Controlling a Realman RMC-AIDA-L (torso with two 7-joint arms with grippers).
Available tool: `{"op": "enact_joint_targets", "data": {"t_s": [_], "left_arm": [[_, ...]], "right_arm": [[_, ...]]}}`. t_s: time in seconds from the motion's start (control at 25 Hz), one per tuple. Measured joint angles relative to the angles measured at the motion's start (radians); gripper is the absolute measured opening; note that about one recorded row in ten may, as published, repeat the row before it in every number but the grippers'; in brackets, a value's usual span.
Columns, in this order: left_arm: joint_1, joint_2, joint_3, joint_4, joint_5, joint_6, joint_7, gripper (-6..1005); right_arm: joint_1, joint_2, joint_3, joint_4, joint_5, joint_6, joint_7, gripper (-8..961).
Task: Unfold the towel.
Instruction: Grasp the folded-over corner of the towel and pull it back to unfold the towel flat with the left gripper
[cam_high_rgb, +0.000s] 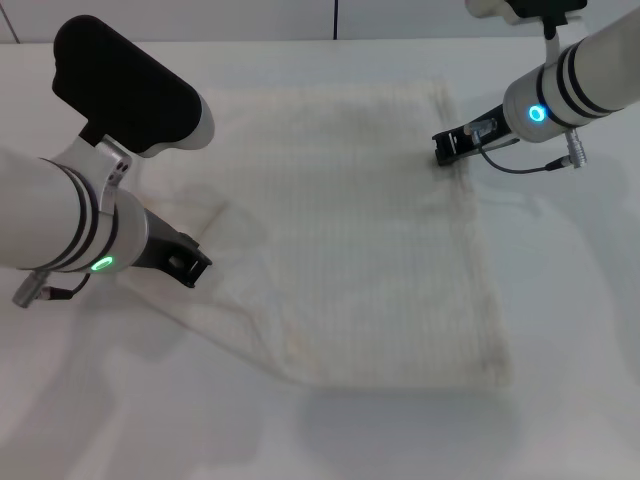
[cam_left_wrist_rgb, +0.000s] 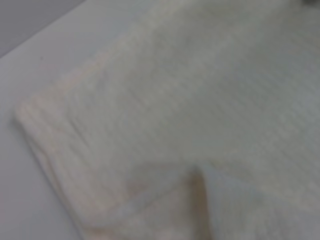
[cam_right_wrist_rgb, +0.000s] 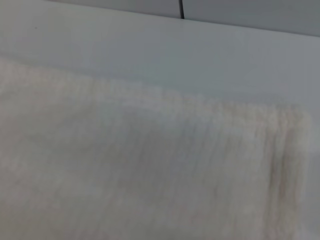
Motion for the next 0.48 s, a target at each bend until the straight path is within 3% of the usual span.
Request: {"op": "enact_joint_targets", "data": {"t_s": [0.48], "left_arm": [[0.011, 0.004, -0.028, -0.102, 0.002, -0.171, 0.002, 38]], "right_arm": [[-0.003, 0.0, 0.0, 0.0, -0.001, 0.001, -0.002, 34]]}}
